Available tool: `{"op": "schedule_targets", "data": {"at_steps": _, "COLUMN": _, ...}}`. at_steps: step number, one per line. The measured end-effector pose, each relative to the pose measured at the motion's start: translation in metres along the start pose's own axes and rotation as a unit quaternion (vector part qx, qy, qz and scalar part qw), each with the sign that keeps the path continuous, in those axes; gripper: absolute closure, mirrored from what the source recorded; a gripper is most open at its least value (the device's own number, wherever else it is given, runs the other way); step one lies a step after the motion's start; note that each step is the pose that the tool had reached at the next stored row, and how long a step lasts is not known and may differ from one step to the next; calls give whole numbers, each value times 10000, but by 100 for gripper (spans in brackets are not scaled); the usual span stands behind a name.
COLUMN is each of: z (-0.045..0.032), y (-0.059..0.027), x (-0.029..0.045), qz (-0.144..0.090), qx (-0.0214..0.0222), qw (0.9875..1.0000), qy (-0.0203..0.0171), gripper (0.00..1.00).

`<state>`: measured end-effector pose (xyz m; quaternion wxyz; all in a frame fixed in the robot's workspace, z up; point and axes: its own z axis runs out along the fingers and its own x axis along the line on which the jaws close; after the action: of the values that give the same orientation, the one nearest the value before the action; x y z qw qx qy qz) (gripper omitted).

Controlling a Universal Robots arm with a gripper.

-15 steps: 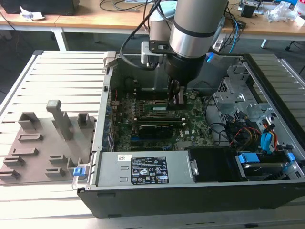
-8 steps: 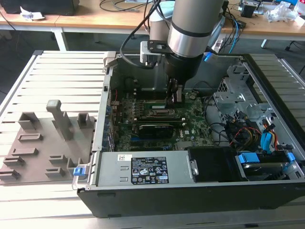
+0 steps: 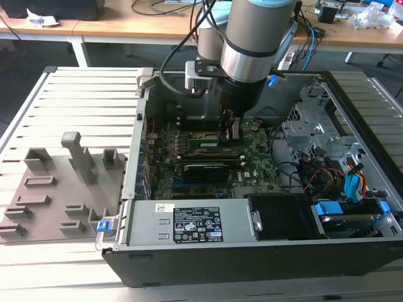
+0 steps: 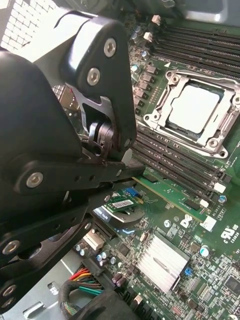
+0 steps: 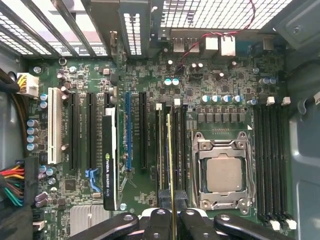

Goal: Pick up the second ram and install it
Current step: 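Press down the second ram until it locks into place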

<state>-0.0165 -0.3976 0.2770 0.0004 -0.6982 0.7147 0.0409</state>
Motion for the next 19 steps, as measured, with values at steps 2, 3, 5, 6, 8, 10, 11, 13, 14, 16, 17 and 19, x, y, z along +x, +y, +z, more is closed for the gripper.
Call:
{"op": "schedule_targets", "data": {"at_steps": 2, "z": 18, "y": -1, "x": 1, "qz": 0, "qx": 0, "qw": 10000, "qy": 0, "gripper": 86}}
{"op": "schedule_targets", "data": {"at_steps": 3, "z": 26, "y": -1, "x": 2, "qz": 0, "qx": 0, "qw": 10000, "qy": 0, "gripper": 86}}
{"op": "schedule_targets", "data": {"at_steps": 5, "z": 50, "y": -3, "x": 3, "qz": 0, "qx": 0, "qw": 10000, "qy": 0, "gripper": 86}}
{"op": "schedule_targets", "data": {"at_steps": 6, "z": 63, "y": -3, "x": 4, "qz": 0, "qx": 0, "qw": 10000, "qy": 0, "gripper": 86}}
{"op": "schedule_targets", "data": {"at_steps": 8, "z": 81, "y": -5, "x": 5, "qz": 0, "qx": 0, "qw": 10000, "qy": 0, "gripper": 86}}
{"op": "schedule_targets", "data": {"at_steps": 10, "z": 104, "y": -6, "x": 6, "qz": 0, "qx": 0, "qw": 10000, "qy": 0, "gripper": 86}}
{"op": "schedule_targets", "data": {"at_steps": 11, "z": 119, "y": -7, "x": 7, "qz": 0, "qx": 0, "qw": 10000, "qy": 0, "gripper": 86}}
{"op": "schedule_targets", "data": {"at_steps": 13, "z": 169, "y": -9, "x": 10, "qz": 0, "qx": 0, "qw": 10000, "qy": 0, "gripper": 86}}
{"op": "schedule_targets", "data": {"at_steps": 14, "z": 189, "y": -10, "x": 11, "qz": 0, "qx": 0, "qw": 10000, "qy": 0, "gripper": 86}}
{"op": "schedule_targets", "data": {"at_steps": 16, "z": 230, "y": 12, "x": 14, "qz": 0, "qx": 0, "qw": 10000, "qy": 0, "gripper": 86}}
{"op": "schedule_targets", "data": {"at_steps": 17, "z": 245, "y": 66, "x": 11, "qz": 0, "qx": 0, "qw": 10000, "qy": 0, "gripper": 86}}
{"op": "schedule_targets", "data": {"at_steps": 19, "z": 273, "y": 100, "x": -23, "qz": 76, "qx": 4, "qw": 10000, "qy": -5, "gripper": 86}}
